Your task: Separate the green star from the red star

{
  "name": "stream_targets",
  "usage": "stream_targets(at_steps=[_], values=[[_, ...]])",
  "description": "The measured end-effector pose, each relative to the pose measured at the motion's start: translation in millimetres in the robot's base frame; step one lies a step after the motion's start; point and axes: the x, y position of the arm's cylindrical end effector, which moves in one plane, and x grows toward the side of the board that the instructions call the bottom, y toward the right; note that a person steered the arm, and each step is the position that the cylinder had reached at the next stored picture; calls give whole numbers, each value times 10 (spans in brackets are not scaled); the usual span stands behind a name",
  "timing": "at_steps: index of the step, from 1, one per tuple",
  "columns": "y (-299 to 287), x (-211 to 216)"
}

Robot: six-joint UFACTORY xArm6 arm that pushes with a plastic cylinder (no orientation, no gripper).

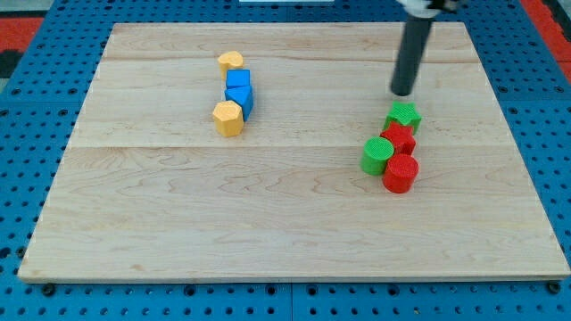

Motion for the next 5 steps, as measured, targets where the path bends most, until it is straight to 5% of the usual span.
stream_targets(at_steps=[2,3,5], values=[[-523,624],[-614,1421],[-455,1363]])
